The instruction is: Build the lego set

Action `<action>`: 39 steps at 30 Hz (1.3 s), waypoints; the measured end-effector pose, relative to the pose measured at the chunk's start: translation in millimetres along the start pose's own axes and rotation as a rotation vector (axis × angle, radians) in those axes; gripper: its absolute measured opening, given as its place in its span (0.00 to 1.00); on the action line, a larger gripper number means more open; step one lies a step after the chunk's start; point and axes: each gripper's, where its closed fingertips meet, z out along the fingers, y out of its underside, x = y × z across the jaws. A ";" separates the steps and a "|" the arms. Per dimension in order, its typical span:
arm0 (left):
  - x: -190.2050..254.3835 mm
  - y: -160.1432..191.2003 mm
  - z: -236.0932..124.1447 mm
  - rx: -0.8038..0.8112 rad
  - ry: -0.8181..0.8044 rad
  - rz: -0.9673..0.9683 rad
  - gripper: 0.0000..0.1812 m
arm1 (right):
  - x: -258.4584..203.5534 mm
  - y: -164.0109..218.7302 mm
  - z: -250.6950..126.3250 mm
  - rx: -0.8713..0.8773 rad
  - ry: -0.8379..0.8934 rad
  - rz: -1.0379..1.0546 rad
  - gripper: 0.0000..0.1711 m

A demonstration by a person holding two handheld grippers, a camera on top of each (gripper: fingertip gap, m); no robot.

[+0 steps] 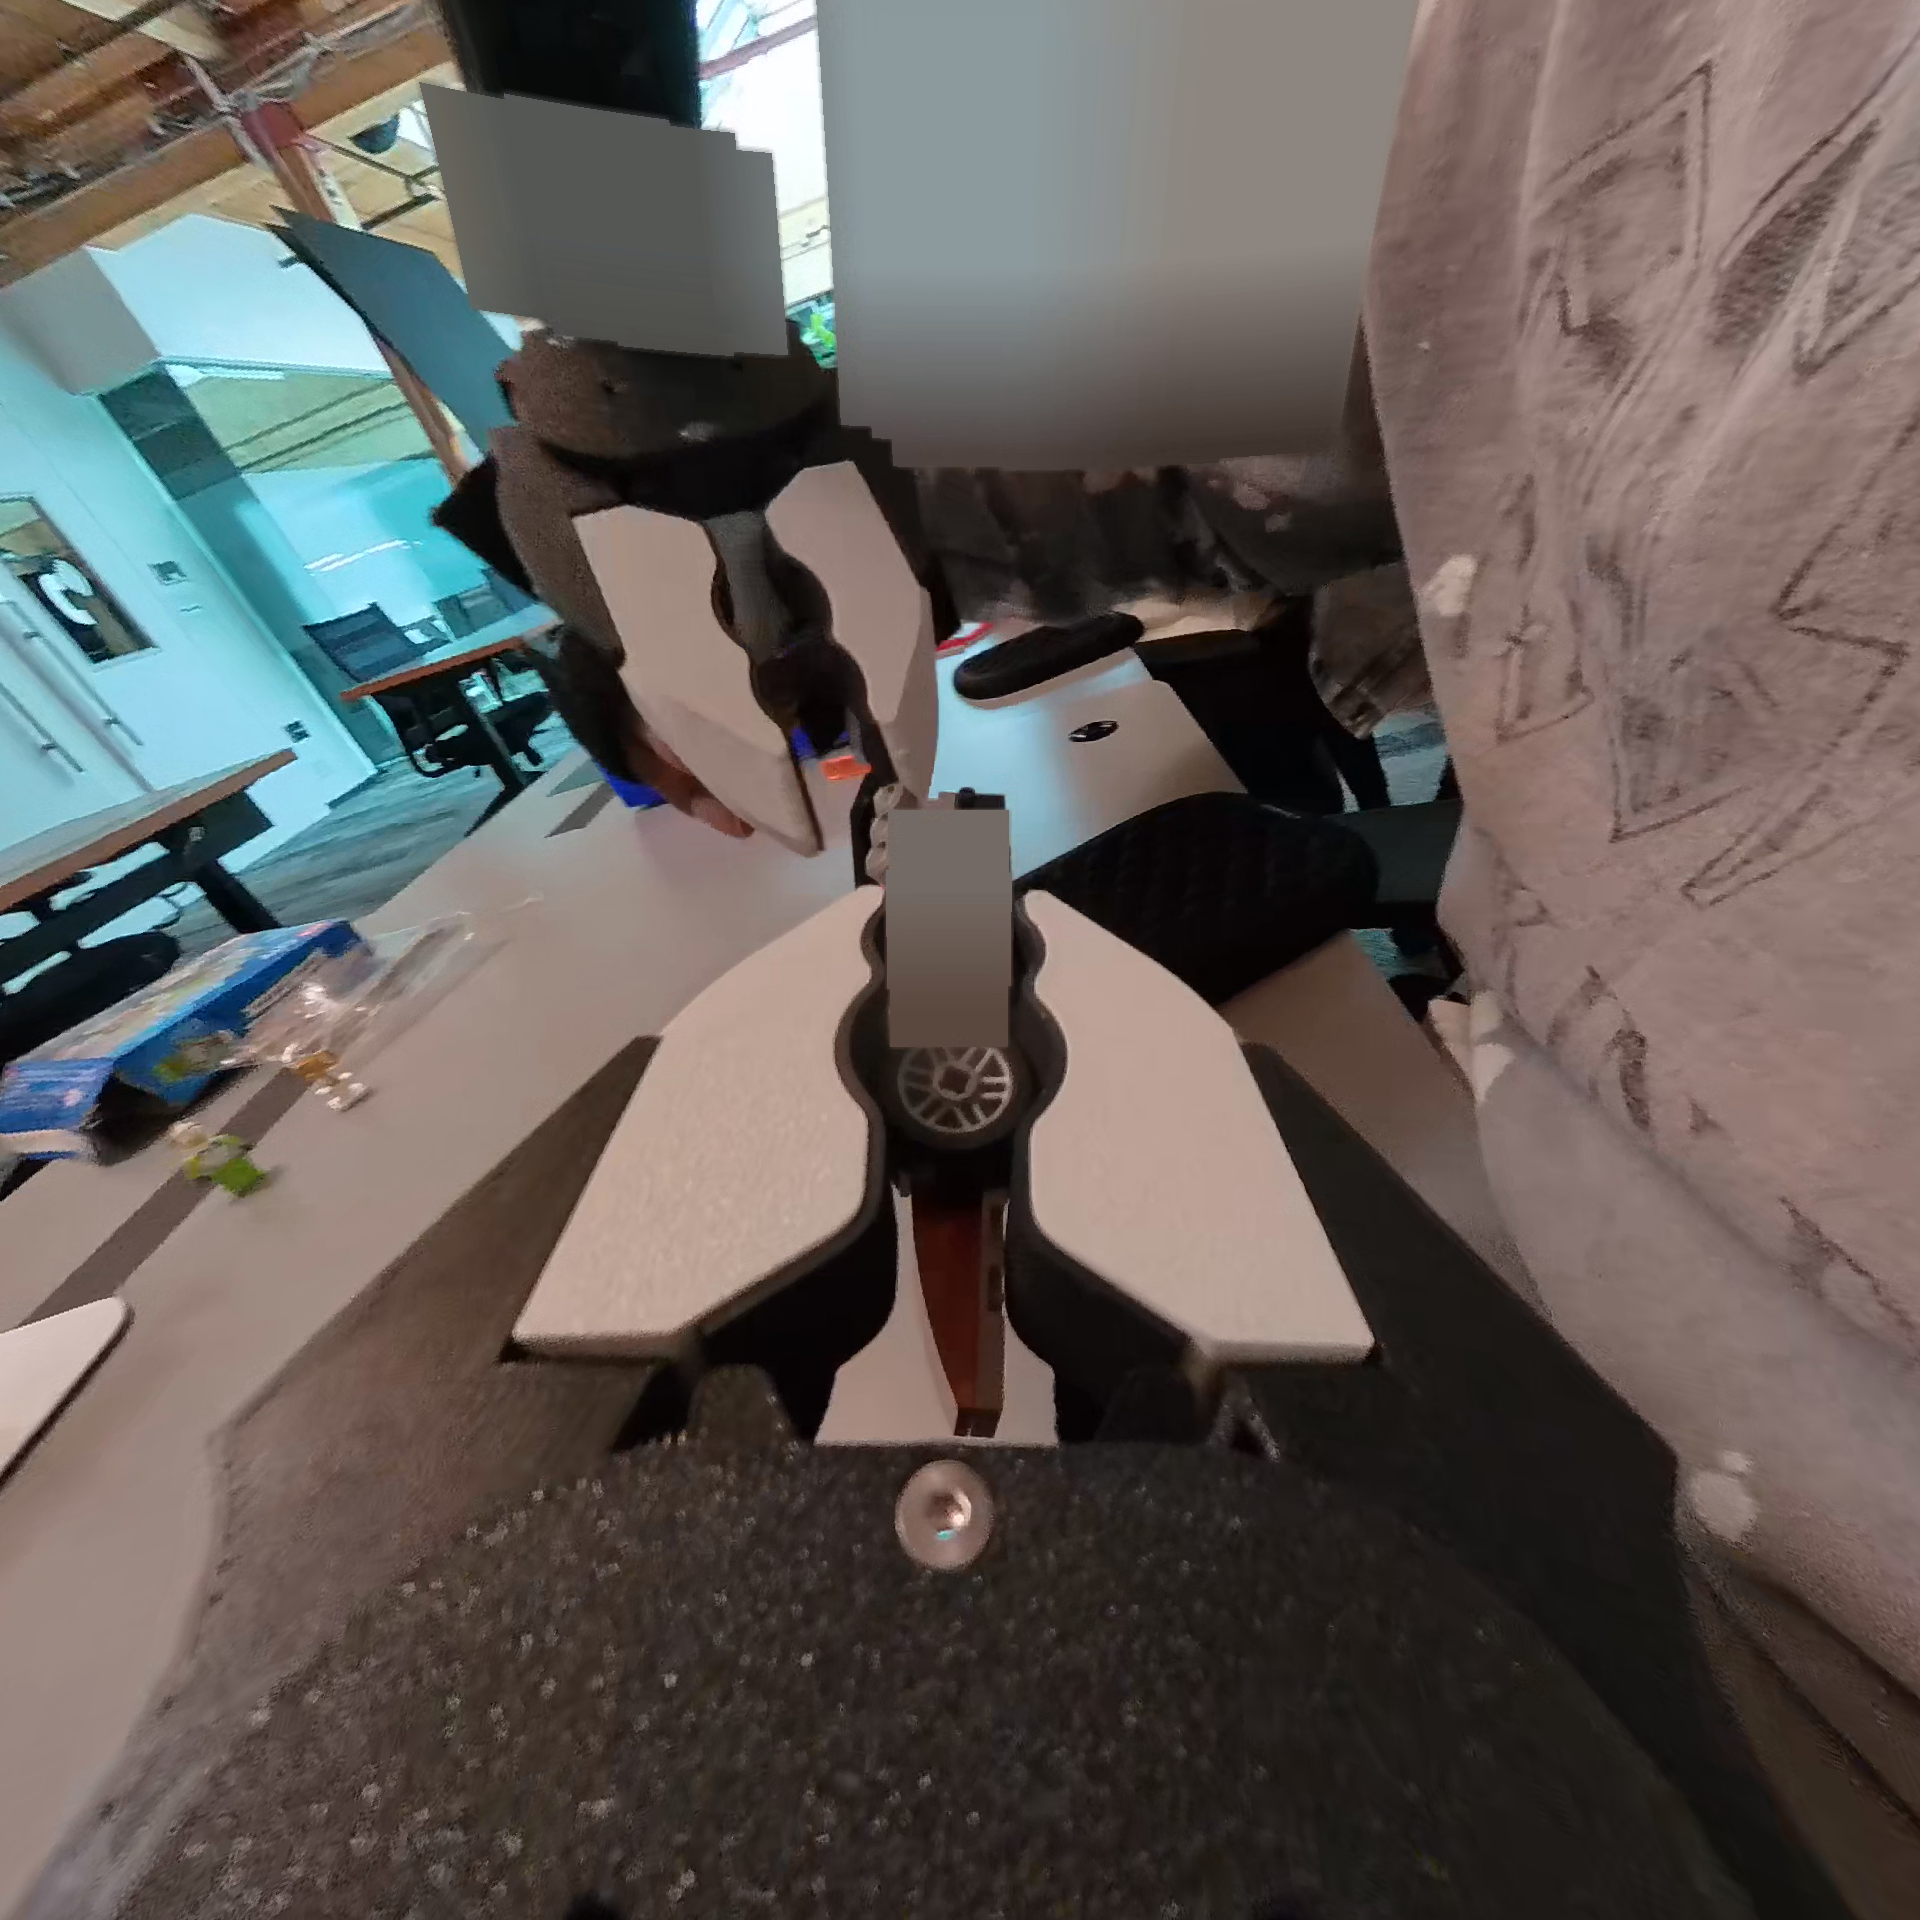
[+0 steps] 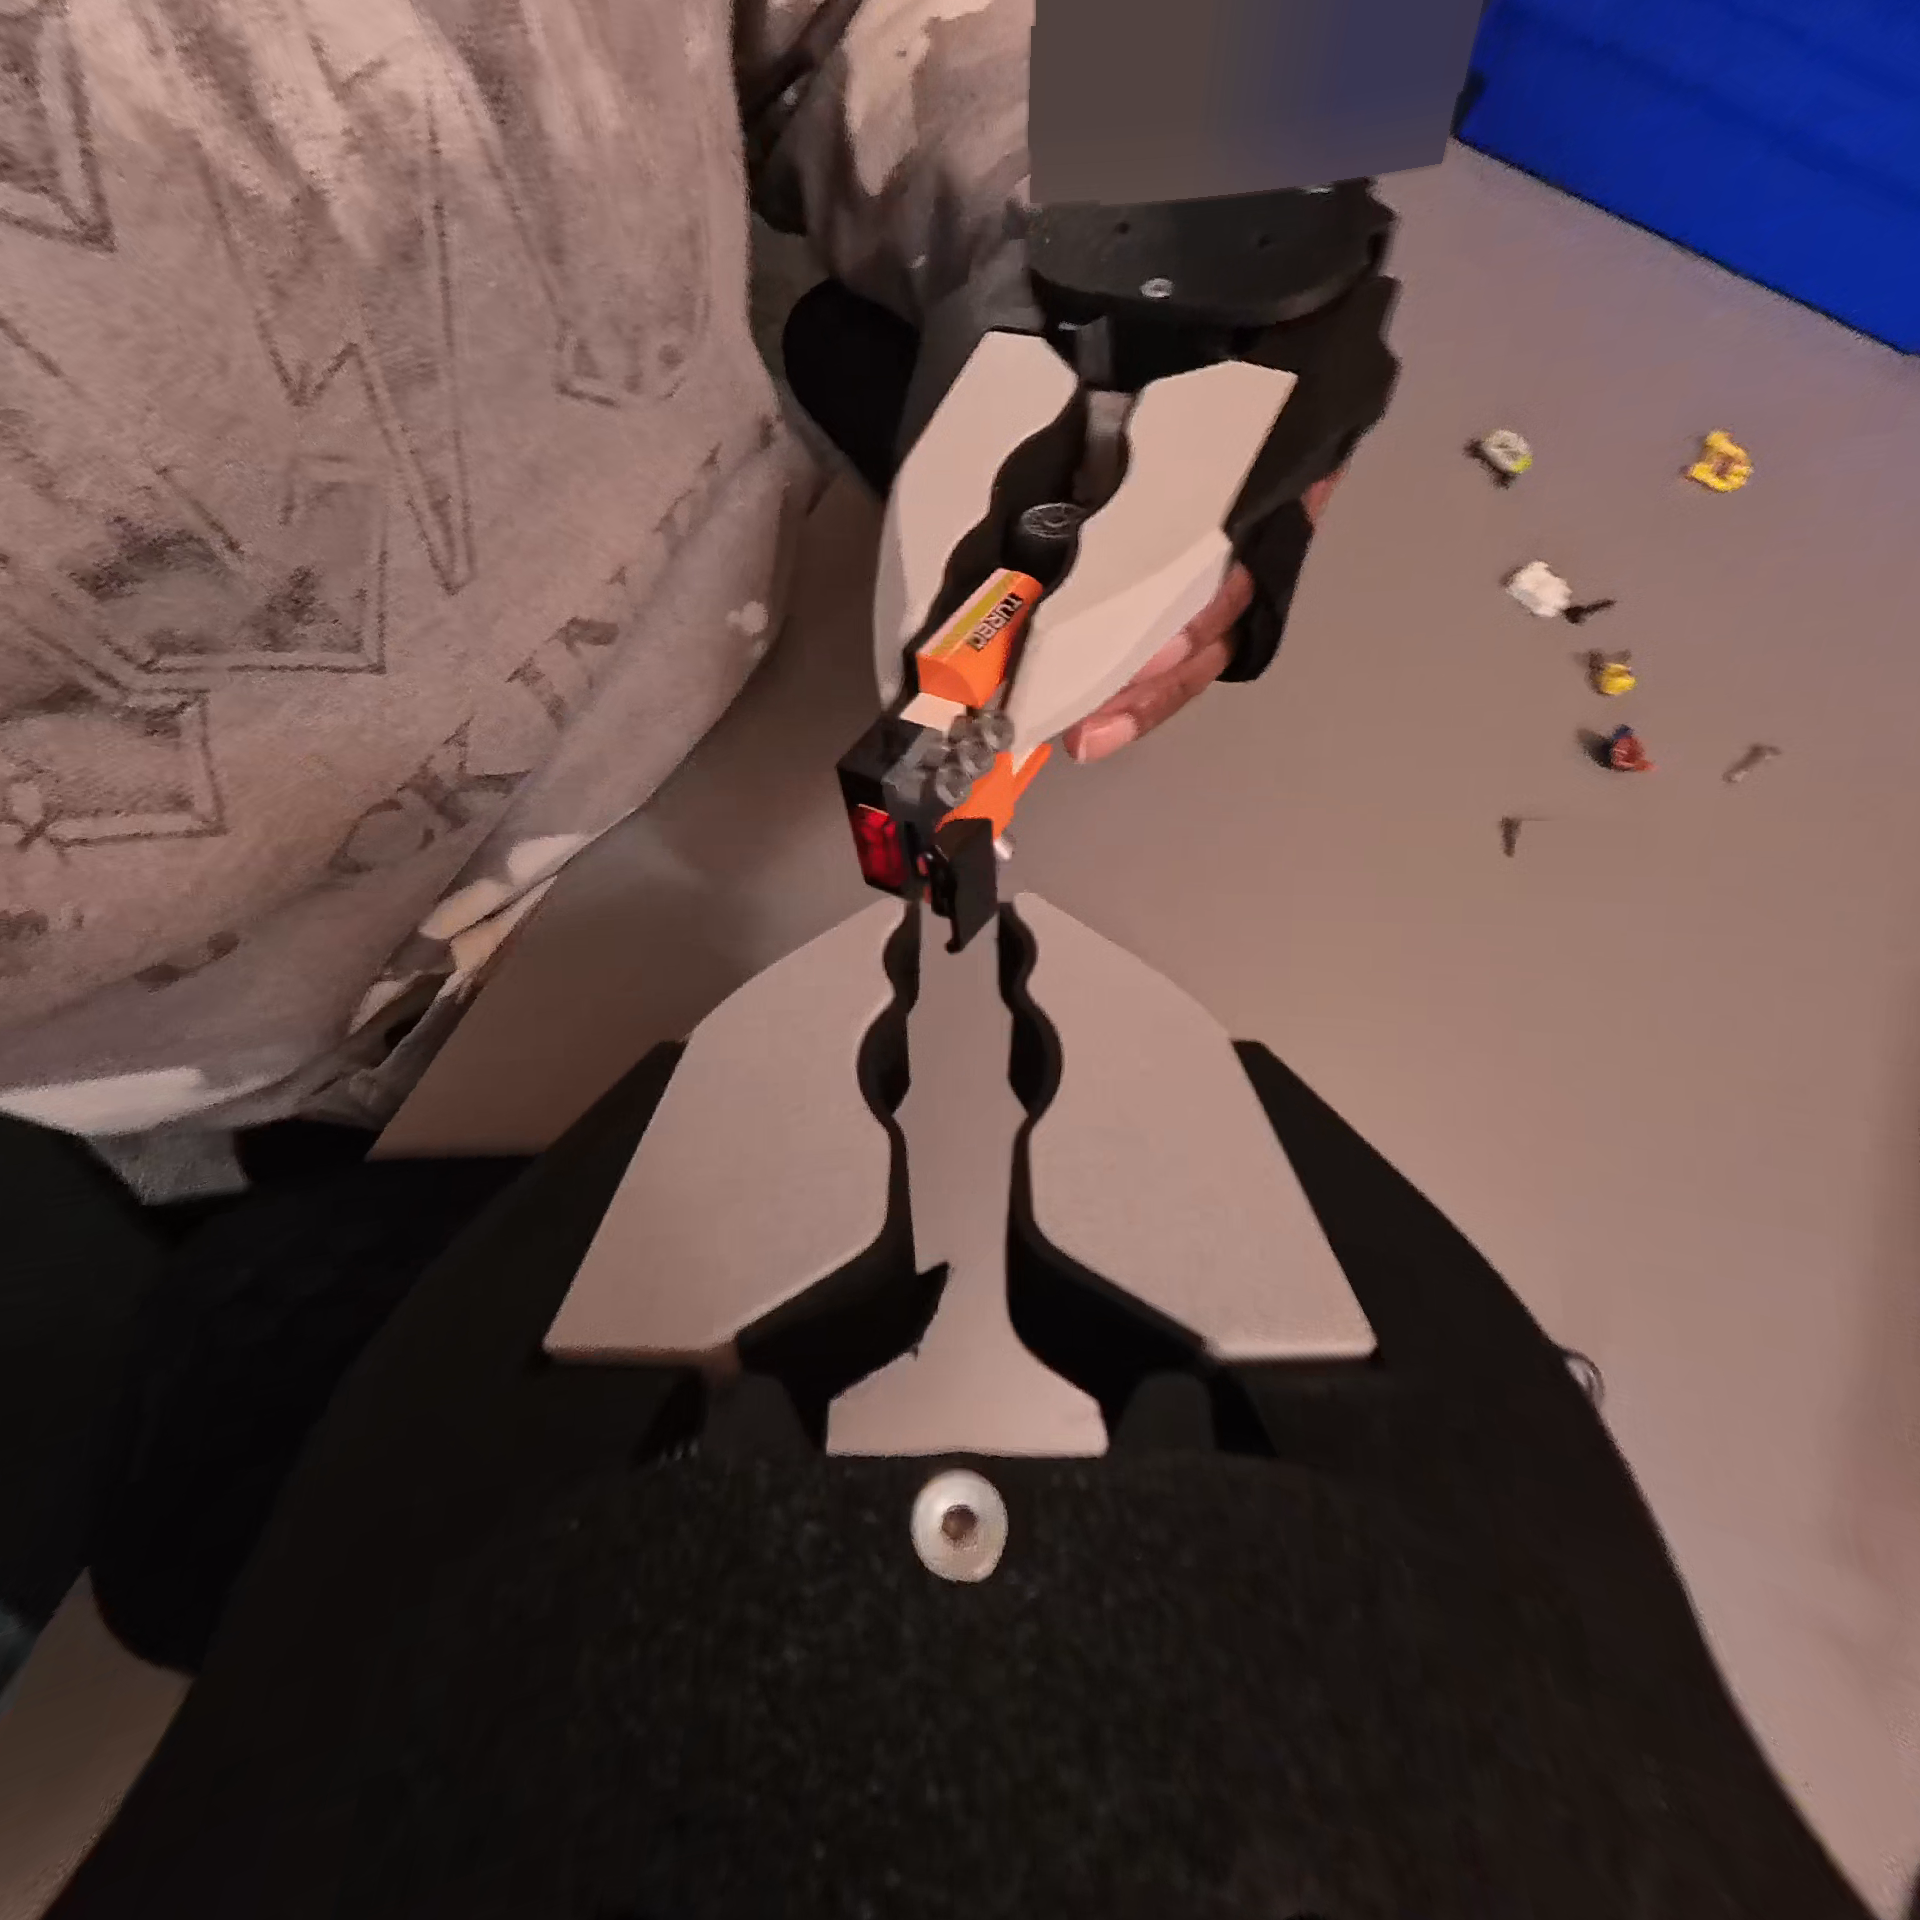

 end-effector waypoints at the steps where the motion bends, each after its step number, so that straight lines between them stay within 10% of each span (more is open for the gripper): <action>1: -4.4 -0.4 -1.9 0.001 -0.026 0.004 0.10 | 5.0 -0.4 -3.2 0.021 0.049 0.020 0.12; 15: -48.8 25.2 -6.9 -0.155 -0.284 0.003 0.11 | 42.9 31.3 18.0 0.284 0.764 0.349 0.16; 31: -49.3 57.3 -3.7 -0.358 -0.291 -0.014 0.11 | 40.9 29.9 15.2 0.276 0.808 0.228 0.15; 39: -33.9 73.2 6.0 -0.492 -0.228 0.130 0.11 | 31.9 35.9 42.3 -0.058 0.647 -0.040 0.20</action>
